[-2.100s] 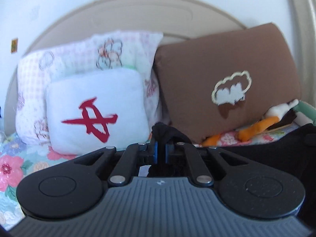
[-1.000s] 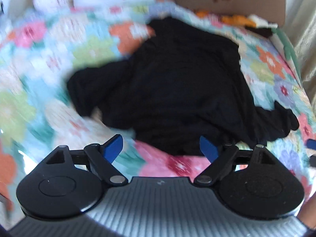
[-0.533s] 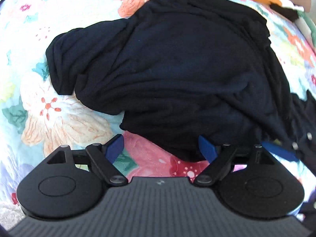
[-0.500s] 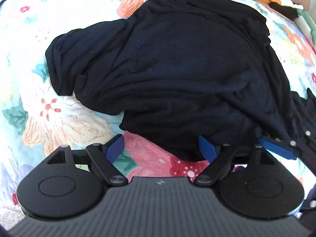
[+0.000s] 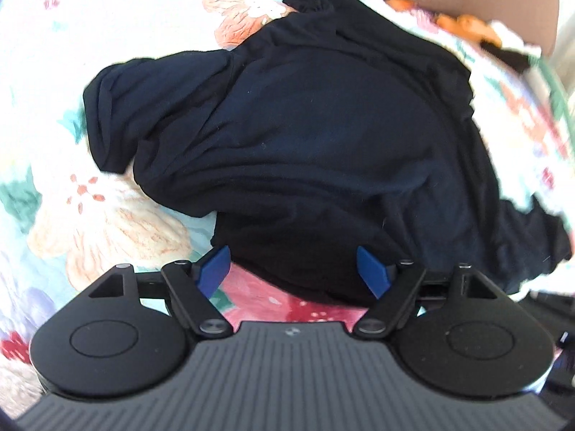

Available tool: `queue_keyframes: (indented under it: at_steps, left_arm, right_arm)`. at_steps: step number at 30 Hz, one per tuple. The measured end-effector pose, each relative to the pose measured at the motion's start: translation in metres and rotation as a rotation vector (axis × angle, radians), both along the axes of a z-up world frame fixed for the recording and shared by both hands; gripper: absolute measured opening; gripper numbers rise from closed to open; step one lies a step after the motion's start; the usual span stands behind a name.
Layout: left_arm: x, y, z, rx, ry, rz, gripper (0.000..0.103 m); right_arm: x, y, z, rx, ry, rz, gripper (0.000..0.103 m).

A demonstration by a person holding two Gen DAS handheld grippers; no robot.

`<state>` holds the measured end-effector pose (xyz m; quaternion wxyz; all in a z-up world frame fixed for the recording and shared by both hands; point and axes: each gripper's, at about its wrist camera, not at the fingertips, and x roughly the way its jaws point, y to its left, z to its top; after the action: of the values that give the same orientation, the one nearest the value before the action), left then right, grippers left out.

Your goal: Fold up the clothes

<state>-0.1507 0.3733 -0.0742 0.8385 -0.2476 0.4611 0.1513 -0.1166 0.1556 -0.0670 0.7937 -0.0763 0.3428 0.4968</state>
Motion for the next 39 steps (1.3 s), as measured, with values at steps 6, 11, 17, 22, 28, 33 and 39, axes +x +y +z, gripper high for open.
queue_keyframes:
  at_steps: [6, 11, 17, 22, 28, 33, 39]
  left_arm:
    - [-0.002, 0.008, -0.004, -0.096, -0.023, 0.045, 0.081]
    - [-0.002, -0.004, -0.004, -0.008, 0.012, 0.022, 0.026]
    - [-0.016, -0.01, 0.019, 0.121, -0.034, 0.037, 0.005]
    - [-0.041, -0.022, 0.05, 0.216, -0.026, 0.042, 0.005]
    - [-0.041, -0.033, 0.025, 0.211, 0.117, 0.045, 0.008]
    - [-0.034, -0.038, 0.021, 0.195, 0.129, 0.045, 0.028]
    - [-0.016, -0.007, 0.014, 0.078, 0.116, 0.211, 0.06]
  right_arm:
    - [-0.01, -0.013, 0.0, 0.039, 0.056, -0.038, 0.004]
    - [-0.012, -0.013, -0.001, 0.071, 0.086, -0.028, 0.004]
    - [-0.018, -0.012, 0.013, 0.072, 0.037, 0.017, 0.004]
    - [-0.031, -0.03, 0.038, 0.083, 0.056, 0.014, 0.005]
    - [-0.052, -0.035, 0.012, 0.011, 0.057, 0.06, 0.002]
    - [-0.051, -0.032, -0.015, -0.061, 0.068, 0.019, 0.002]
    - [-0.027, -0.043, -0.017, -0.03, 0.117, -0.106, 0.05]
